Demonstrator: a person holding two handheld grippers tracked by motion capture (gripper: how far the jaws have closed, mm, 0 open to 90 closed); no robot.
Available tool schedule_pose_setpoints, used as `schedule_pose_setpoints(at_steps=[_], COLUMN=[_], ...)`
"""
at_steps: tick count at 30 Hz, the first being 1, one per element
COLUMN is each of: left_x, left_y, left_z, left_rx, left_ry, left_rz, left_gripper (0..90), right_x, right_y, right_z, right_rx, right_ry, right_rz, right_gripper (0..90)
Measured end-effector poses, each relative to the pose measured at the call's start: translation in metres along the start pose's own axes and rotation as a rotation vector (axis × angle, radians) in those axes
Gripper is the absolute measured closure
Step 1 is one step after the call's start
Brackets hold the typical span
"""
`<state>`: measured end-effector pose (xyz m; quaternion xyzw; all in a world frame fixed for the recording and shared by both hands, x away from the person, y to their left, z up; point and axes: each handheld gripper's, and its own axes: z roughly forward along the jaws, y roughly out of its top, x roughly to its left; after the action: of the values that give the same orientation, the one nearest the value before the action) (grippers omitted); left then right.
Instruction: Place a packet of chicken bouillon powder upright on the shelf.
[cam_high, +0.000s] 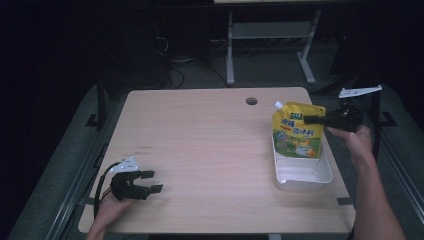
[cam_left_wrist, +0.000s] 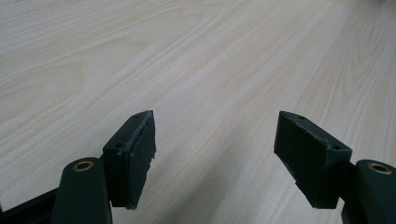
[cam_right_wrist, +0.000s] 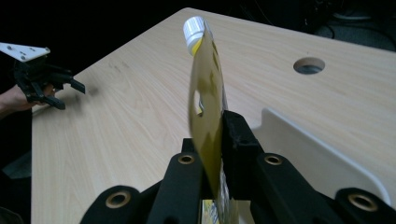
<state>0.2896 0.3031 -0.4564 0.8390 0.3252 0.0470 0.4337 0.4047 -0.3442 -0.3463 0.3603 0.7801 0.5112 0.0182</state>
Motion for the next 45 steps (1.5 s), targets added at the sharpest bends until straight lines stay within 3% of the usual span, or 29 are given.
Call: schedule_pose_setpoints(at_steps=[4,11,21,31,35,41,45], left_x=[0.0,-0.002,-0.003,-0.003,-0.004,-0.005,-0.005], left_y=[0.0,0.002,0.003,0.003,0.003,0.004,0.004], left_z=[0.001,0.004,0.004,0.004,0.005,0.006,0.005], left_rx=[0.003,0.009,0.009,0.009,0.017,0.016,0.017], left_ry=[-0.005,-0.013,-0.018,-0.022,-0.025,-0.03,-0.033], left_rz=[0.003,0.011,0.017,0.016,0.017,0.022,0.024], left_gripper=[28.9,28.9,28.8,28.9,28.8,28.8,28.8], right_x=[-0.001,-0.002,0.008,0.023,0.03,0.036,0.038], right_y=[-0.008,-0.017,0.002,0.031,0.039,0.046,0.048], right_z=[-0.003,-0.002,-0.009,-0.002,0.0,0.007,0.008], right_rx=[0.002,0.006,-0.021,0.001,0.01,0.02,0.04], right_ry=[-0.029,-0.069,-0.097,-0.134,-0.113,-0.116,-0.143], right_rz=[0.033,0.093,0.059,0.009,-0.006,-0.027,-0.021], right_gripper=[74.9,67.8,67.1,61.6,60.5,59.1,60.7])
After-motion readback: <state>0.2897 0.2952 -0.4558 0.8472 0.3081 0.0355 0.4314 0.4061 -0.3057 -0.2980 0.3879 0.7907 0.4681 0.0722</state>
